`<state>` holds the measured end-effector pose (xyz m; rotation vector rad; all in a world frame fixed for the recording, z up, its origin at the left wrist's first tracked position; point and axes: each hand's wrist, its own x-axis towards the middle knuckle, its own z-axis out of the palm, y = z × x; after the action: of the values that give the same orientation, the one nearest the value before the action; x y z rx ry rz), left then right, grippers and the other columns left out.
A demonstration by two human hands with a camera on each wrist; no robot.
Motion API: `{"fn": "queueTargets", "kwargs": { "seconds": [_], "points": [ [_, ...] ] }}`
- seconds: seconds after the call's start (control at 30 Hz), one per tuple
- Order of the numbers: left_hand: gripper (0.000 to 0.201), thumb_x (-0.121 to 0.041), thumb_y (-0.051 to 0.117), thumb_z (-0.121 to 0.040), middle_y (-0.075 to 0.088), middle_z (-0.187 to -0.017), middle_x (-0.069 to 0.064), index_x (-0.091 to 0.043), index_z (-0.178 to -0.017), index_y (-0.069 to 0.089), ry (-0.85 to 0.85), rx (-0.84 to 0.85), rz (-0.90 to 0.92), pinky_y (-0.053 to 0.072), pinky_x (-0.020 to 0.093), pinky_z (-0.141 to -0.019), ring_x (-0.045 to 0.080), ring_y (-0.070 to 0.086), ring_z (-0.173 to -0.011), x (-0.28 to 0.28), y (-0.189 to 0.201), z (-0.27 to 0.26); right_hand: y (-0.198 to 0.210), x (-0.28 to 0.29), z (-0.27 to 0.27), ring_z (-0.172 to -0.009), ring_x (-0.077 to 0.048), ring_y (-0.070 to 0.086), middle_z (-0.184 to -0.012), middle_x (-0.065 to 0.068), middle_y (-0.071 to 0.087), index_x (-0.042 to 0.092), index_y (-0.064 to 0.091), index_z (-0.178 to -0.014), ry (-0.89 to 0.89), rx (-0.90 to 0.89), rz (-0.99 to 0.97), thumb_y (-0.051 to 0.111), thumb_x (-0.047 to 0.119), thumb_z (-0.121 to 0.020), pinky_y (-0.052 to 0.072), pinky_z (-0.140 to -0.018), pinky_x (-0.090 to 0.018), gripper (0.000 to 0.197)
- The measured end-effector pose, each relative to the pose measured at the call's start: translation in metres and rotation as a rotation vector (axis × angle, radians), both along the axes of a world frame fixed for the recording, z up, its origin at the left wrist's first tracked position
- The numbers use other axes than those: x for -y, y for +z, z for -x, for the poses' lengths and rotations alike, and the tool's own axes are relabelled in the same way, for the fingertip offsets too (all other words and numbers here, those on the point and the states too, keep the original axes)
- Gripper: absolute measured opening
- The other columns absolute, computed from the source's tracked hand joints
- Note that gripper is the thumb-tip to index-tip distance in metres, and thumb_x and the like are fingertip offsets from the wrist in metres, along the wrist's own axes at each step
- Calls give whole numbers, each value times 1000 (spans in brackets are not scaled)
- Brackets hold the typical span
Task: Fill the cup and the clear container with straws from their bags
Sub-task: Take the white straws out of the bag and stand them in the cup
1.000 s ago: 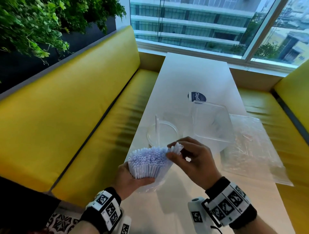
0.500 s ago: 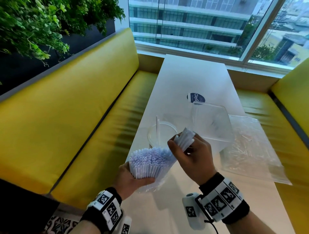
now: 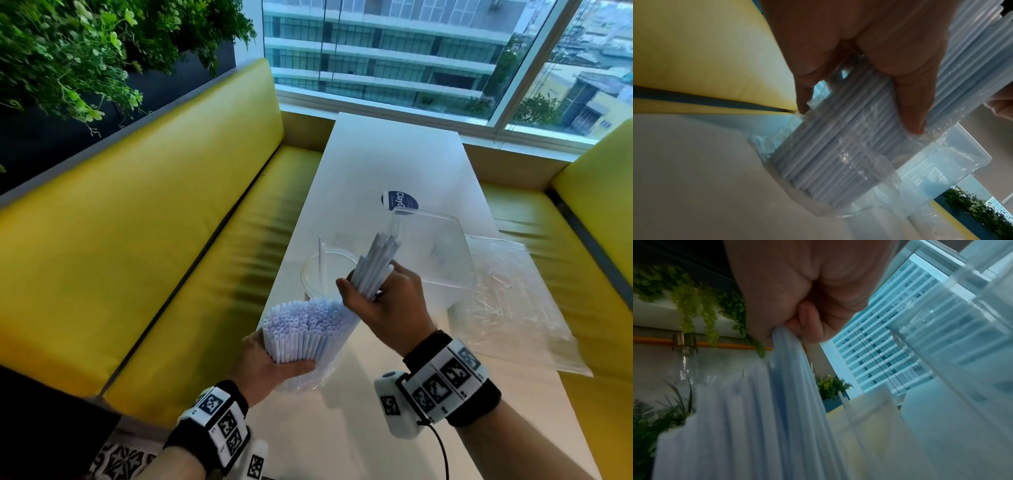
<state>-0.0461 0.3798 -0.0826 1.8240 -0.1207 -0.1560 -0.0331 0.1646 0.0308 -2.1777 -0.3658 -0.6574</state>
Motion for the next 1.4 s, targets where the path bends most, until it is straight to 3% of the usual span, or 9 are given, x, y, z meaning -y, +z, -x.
{"fn": "queueTargets", "kwargs": {
  "seconds": [0.23, 0.43, 0.57, 0.7, 0.9, 1.07, 1.2, 1.3, 1.4],
  "points": [
    [63, -46, 91, -37, 75, -91, -14, -26, -92, 67, 33, -10, 62, 61, 26, -67, 8, 73, -81, -8, -2, 1, 86, 12, -21, -59, -21, 66, -65, -10, 69, 7, 72, -71, 46, 26, 67, 63, 50, -80, 49, -59, -36, 45],
    [63, -43, 92, -38, 76, -92, -11, -25, -93, 68, 58, -4, 76, 61, 30, -70, 9, 73, -82, -12, -4, 0, 140, 21, -53, -59, -18, 63, -65, -13, 67, 5, 71, -74, -2, 133, 21, 67, 46, -80, 49, -56, -38, 41],
    [58, -31, 97, -43, 75, -91, -15, -25, -92, 67, 49, -2, 70, 59, 23, -64, 7, 72, -81, -11, -4, 0, 125, 11, -83, -62, -29, 65, -68, -17, 67, 0, 69, -76, -56, 57, 83, 68, 50, -77, 50, -60, -38, 49],
    [65, -50, 89, -38, 73, -92, -22, -26, -95, 66, 59, 0, 60, 56, 16, -61, 4, 71, -83, -9, -1, 1, 78, -5, -97, -60, -21, 56, -62, -1, 57, 7, 67, -74, -57, -94, 183, 78, 31, -82, 38, -56, -18, 28],
    [64, -39, 95, -42, 73, -90, -23, -21, -97, 68, 71, -28, 30, 53, 11, -61, 0, 70, -81, -10, -5, 0, 35, -8, -108, -60, -21, 68, -63, -5, 67, 6, 67, -82, -50, -550, 454, 67, 49, -88, 53, -70, -28, 43],
    [58, -23, 97, -49, 75, -89, -9, -21, -98, 68, 78, -29, 16, 53, 11, -61, -1, 70, -81, -10, -5, 0, 33, -5, -111, -53, -16, 69, -110, -6, 71, 7, 62, -124, -57, -610, 503, 58, 58, -90, 57, -70, -29, 62],
    [70, -50, 89, -35, 75, -88, -8, -24, -96, 67, 79, -33, 43, 56, 16, -62, 2, 71, -80, -10, -4, 1, 50, 0, -100, -76, -26, 68, -112, -6, 70, 8, 64, -123, -48, -440, 394, 53, 39, -99, 53, -71, -33, 41],
    [69, -51, 88, -34, 75, -88, -13, -24, -95, 67, 80, -38, 60, 58, 20, -64, 3, 71, -80, -11, -6, 1, 60, 5, -75, -67, -9, 60, -107, -2, 69, 15, 69, -115, 77, -342, 343, 53, 15, -98, 43, -72, -22, 23],
    [67, -51, 89, -36, 74, -93, -19, -26, -95, 67, 74, -38, 53, 60, 23, -67, 5, 72, -82, -11, -7, 0, 57, 15, -43, -65, 6, 59, -103, 4, 67, 20, 71, -113, 273, -416, 412, 51, -8, -84, 44, -69, -11, 45]
  ]
}}
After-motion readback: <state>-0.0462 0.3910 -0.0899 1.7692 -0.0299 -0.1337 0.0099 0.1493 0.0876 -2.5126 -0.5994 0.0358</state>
